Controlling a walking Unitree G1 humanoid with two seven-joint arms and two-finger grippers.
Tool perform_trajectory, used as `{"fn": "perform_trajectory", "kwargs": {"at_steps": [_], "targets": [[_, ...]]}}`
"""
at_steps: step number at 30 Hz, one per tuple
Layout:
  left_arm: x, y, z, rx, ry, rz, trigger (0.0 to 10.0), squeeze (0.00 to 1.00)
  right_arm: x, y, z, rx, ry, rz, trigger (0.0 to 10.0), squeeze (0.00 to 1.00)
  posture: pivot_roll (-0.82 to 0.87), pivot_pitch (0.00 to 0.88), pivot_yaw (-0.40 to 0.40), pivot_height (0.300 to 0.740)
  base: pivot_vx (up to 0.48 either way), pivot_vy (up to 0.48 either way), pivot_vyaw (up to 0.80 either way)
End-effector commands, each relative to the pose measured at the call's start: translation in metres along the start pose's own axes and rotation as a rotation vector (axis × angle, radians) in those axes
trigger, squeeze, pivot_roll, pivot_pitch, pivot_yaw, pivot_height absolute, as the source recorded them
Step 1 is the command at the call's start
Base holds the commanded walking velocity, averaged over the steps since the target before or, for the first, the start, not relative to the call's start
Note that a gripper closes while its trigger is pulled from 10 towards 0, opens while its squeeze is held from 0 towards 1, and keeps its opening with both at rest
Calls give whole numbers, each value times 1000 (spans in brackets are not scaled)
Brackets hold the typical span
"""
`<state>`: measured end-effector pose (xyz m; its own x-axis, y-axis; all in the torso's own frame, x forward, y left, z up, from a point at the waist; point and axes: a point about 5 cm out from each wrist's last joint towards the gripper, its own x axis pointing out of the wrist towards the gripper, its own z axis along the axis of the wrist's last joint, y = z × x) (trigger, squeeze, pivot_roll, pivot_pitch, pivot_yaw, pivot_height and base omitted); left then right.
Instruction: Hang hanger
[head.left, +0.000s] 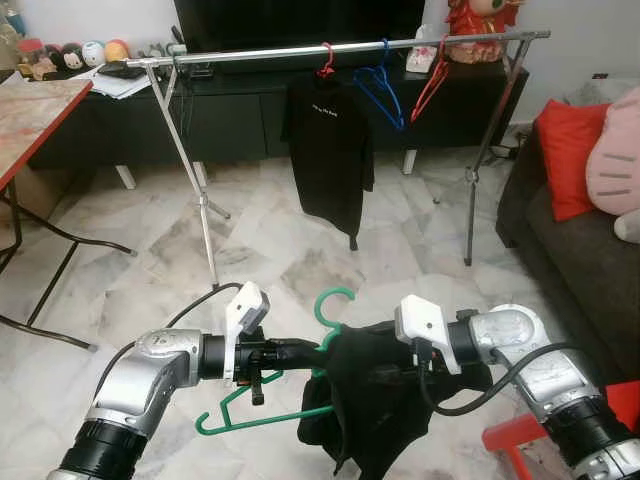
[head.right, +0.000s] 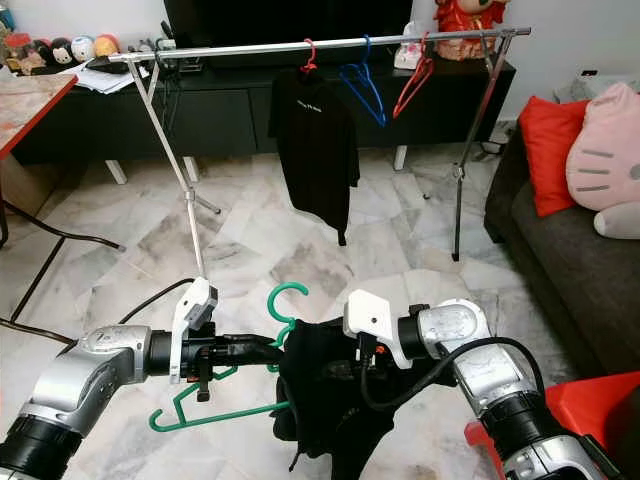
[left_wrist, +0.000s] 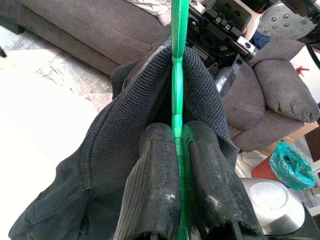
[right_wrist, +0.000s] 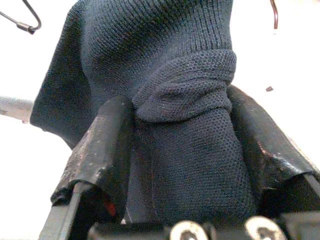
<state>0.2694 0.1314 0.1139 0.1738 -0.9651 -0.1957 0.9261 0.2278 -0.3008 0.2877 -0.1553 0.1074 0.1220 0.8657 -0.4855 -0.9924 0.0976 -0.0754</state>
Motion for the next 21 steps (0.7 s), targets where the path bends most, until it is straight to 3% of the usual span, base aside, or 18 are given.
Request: {"fn": "perform_trajectory", "kwargs": {"at_steps": [1,21], "targets": [[0,-2,14,46,-52,-8,10000,0,6,6,-3,2,12,53,0,0,-13,16,34,740,0,0,0],[0,3,26,127,-74,43,10000,0,11,13,-5,4,18,86,0,0,-12,15,34,740,0,0,0]]}}
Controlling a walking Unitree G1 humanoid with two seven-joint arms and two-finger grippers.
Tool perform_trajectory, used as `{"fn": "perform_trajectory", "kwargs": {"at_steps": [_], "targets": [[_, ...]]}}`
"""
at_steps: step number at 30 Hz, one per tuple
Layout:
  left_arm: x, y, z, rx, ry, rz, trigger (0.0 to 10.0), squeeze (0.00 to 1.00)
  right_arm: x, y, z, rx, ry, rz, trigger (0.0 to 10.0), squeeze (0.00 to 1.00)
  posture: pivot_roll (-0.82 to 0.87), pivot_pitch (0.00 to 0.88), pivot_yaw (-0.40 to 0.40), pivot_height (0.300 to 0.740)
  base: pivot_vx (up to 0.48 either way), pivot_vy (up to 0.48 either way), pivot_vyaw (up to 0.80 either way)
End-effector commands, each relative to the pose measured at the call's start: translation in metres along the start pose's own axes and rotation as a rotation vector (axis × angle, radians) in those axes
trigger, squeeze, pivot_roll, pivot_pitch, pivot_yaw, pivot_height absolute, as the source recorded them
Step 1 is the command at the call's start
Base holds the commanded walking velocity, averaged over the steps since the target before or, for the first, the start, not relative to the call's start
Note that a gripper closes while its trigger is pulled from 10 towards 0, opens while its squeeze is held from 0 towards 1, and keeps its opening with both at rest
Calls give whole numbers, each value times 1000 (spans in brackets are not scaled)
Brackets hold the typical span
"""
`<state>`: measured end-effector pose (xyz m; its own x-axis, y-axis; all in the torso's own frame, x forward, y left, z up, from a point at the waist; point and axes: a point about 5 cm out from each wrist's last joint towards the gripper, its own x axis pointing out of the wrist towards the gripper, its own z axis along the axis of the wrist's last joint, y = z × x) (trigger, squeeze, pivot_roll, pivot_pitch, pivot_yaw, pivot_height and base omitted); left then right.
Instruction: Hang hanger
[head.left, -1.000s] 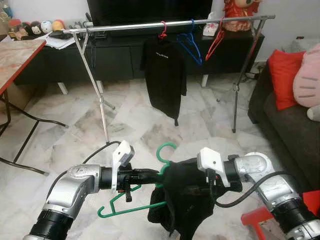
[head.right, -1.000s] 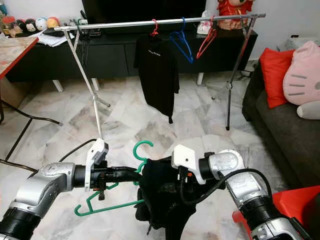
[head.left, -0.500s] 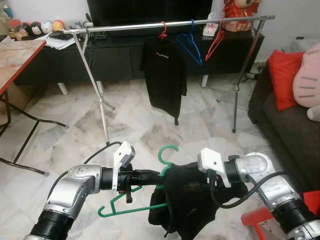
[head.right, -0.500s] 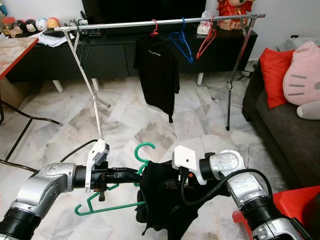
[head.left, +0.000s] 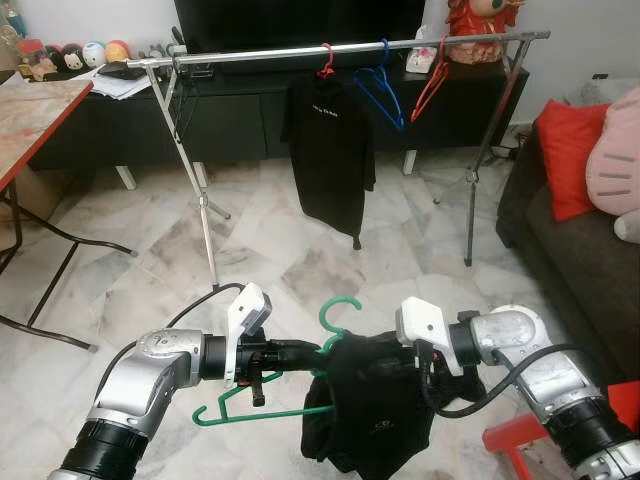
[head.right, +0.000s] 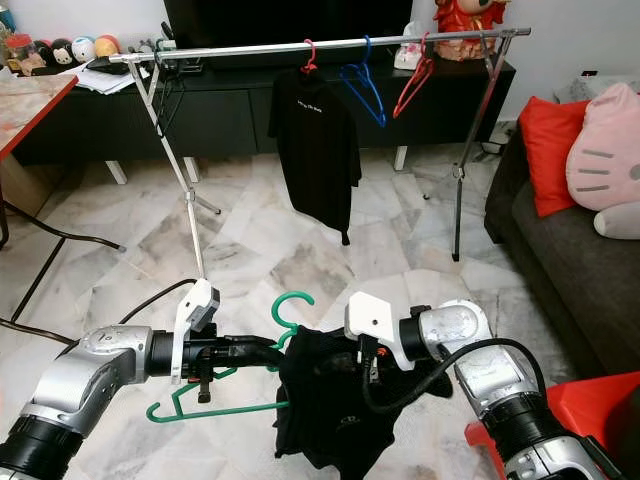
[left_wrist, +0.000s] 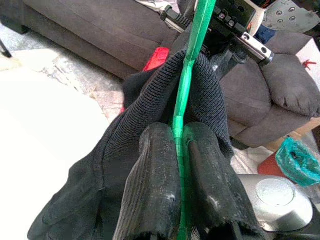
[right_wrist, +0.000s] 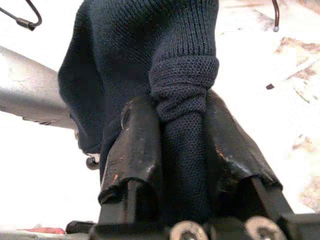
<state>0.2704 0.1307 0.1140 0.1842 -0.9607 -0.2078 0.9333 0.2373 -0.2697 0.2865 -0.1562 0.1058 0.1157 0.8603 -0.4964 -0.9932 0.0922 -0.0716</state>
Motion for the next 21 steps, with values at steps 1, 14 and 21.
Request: {"fn": "perform_trajectory", "kwargs": {"at_steps": [1,14,21], "targets": [[-1,4,26,100,-83,35,10000,0,12,11,-3,3,6,81,0,0,-12,15,34,740,0,0,0],[3,9,35,137,-106,70,10000,0,14,15,-4,7,3,107,0,0,-12,13,34,740,0,0,0],[3,14,35,146,-109,105,10000,1000,15,16,-3,8,2,112,0,0,-12,11,36,740,0,0,0]]}}
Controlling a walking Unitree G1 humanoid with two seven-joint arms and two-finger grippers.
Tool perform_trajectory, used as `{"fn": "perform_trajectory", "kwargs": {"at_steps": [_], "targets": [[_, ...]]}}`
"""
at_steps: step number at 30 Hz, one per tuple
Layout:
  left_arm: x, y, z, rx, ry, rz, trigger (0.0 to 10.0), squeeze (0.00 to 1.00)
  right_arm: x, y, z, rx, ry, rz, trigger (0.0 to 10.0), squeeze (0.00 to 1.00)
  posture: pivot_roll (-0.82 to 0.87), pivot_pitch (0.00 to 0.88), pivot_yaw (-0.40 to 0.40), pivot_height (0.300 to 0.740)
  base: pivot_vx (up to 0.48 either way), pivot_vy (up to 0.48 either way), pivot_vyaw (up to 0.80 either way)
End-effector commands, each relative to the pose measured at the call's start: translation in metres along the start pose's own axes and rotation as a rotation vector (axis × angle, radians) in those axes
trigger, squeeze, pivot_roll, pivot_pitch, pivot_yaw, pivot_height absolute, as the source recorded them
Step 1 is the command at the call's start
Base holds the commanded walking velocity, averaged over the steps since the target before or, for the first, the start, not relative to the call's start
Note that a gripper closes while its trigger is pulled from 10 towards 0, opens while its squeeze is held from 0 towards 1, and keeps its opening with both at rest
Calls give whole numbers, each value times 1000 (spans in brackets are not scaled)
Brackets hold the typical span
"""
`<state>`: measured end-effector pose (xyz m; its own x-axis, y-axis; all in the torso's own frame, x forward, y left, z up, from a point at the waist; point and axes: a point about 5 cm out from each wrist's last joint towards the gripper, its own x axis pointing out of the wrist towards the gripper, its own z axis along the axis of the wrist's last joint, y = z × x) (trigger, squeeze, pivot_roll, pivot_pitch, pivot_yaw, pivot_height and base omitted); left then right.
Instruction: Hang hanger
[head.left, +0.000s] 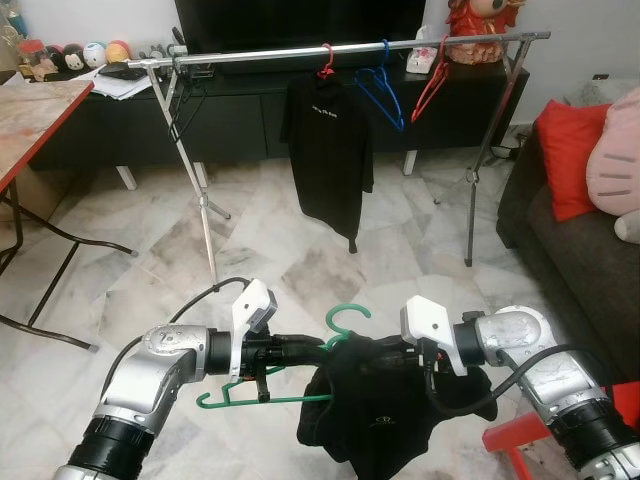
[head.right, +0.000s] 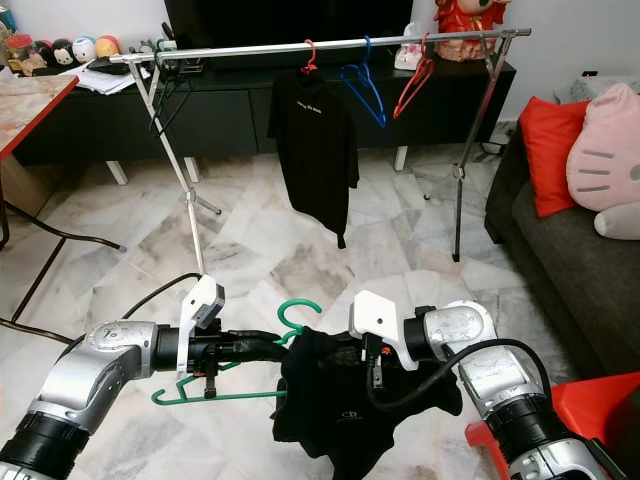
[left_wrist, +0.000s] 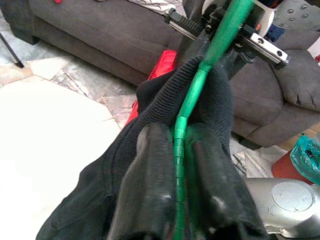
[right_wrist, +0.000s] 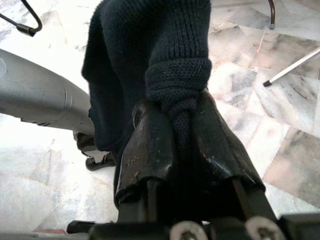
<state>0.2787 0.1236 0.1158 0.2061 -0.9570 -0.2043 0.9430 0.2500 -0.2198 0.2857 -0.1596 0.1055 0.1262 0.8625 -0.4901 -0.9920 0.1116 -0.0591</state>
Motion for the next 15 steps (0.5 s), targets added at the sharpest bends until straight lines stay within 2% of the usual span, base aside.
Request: {"fn": "perform_trajectory", "kwargs": {"at_steps": [1,15], "targets": [[-5,9,29,88,-95,79,10000,1000,17,15,-1,-13,9,118,0,0,-12,12,37,740,0,0,0],[-13,13,27,71,-81,89,10000,1000,9,7,-5,-14,35,56,0,0,-10,23,39,740,0,0,0]]}}
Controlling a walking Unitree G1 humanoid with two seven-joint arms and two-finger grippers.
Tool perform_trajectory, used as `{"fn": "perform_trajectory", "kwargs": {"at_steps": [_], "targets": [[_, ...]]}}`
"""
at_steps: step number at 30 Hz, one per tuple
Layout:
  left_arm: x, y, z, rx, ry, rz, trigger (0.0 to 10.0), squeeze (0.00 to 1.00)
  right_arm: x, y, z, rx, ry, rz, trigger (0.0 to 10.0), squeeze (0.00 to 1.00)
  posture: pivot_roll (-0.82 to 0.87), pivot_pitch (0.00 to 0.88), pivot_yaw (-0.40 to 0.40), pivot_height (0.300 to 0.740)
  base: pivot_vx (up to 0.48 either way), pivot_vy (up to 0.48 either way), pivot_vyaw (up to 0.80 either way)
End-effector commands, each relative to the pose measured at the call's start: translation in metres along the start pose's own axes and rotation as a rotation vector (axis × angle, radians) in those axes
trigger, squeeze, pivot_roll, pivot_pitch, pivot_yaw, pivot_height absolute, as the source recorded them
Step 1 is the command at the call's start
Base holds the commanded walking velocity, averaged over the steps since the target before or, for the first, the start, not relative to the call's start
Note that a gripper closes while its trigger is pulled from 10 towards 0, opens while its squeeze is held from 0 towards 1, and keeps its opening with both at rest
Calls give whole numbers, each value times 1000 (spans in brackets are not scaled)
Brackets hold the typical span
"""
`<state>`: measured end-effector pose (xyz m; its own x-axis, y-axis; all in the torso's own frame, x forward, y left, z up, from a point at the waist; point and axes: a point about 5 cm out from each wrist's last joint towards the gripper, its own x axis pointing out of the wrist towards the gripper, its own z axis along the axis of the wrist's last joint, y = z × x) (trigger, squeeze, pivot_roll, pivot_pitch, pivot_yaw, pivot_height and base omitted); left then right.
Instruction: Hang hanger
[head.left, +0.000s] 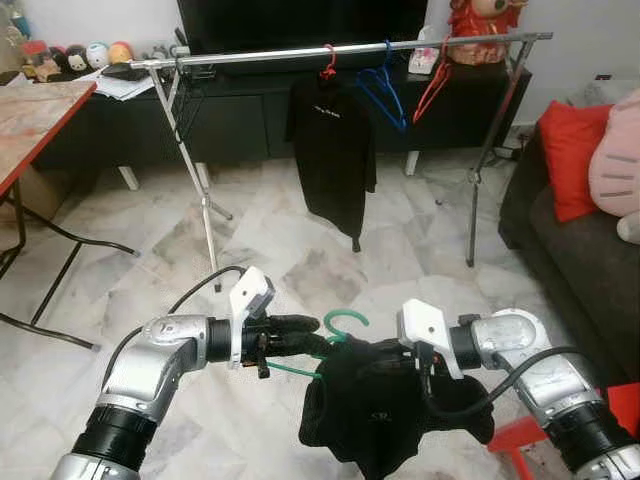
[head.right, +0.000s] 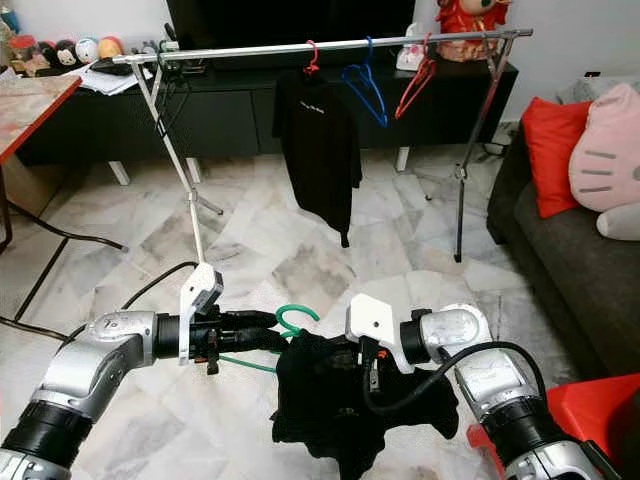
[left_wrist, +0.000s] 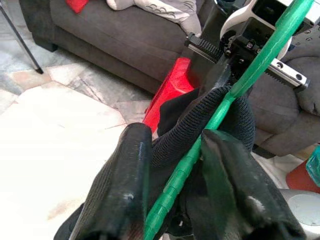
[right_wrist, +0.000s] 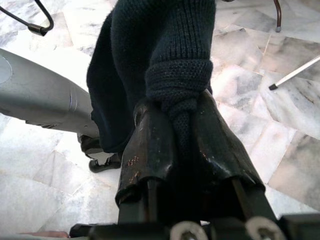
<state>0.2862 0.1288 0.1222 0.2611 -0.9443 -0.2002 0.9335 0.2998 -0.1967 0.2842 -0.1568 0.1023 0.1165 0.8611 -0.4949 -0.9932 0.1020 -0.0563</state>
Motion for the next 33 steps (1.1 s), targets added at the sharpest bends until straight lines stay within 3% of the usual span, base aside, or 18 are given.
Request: {"fn": "perform_trajectory", "kwargs": {"at_steps": [1,17,21,22,33], "targets": [[-8,8,20,57,-66,40,10000,1000,4,4,-4,-10,34,41,0,0,-10,23,39,740,0,0,0],[-25,9,17,52,-12,24,10000,1000,-16,-6,-24,49,89,-84,0,0,-9,28,48,740,0,0,0],[-33,16,13,84,24,97,10000,1000,-25,-14,-26,56,97,-157,0,0,-8,29,49,740,0,0,0],[-34,18,13,92,24,125,10000,0,-27,-15,-27,59,98,-172,0,0,-9,28,48,740,0,0,0],[-51,33,12,85,-38,337,10000,0,-51,-29,-40,97,164,-361,0,0,-8,17,40,740,0,0,0]]}}
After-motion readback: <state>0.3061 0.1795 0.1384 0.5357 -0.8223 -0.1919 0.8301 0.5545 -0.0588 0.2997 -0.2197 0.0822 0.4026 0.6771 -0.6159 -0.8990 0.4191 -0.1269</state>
